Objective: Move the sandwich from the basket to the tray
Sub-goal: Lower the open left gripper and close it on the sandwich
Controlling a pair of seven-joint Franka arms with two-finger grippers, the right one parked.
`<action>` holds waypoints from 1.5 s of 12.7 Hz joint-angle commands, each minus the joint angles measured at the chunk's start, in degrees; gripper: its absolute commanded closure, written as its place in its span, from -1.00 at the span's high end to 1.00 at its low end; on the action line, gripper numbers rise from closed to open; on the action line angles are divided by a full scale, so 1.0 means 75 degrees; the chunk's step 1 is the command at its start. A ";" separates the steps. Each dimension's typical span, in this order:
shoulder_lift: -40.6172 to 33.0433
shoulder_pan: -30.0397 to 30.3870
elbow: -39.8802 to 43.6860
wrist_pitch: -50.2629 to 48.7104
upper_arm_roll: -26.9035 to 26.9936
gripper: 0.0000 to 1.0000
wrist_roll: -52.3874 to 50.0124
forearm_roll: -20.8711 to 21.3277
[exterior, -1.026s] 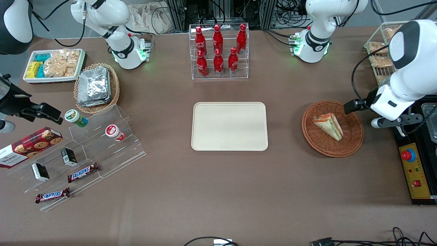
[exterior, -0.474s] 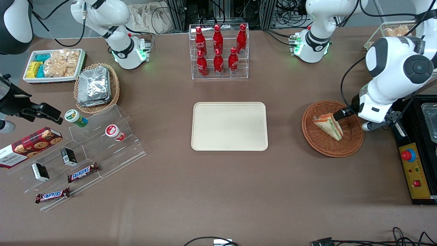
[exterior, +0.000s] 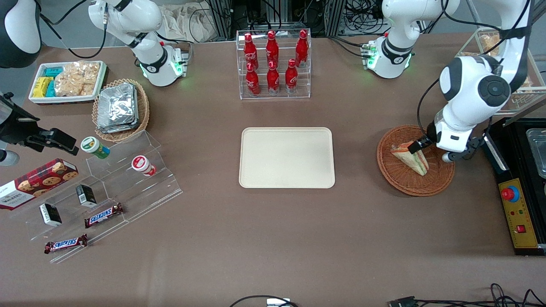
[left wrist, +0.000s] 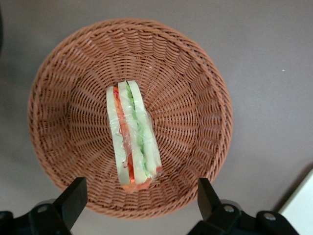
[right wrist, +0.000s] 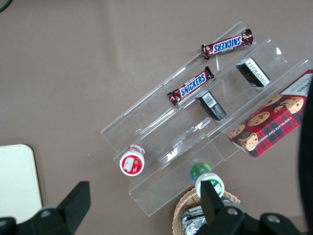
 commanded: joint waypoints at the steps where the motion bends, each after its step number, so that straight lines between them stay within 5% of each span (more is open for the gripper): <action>1: -0.0148 0.0250 -0.0642 0.0737 -0.0020 1.00 -0.0198 0.0056; 15: 0.1058 0.0404 -0.1265 0.2953 -0.0020 0.99 -0.0960 0.0045; 17: 0.1187 0.0404 -0.1300 0.3095 -0.0020 0.70 -0.1065 0.0045; 19: 0.1200 0.0404 -0.1300 0.3095 -0.0020 0.07 -0.1077 0.0045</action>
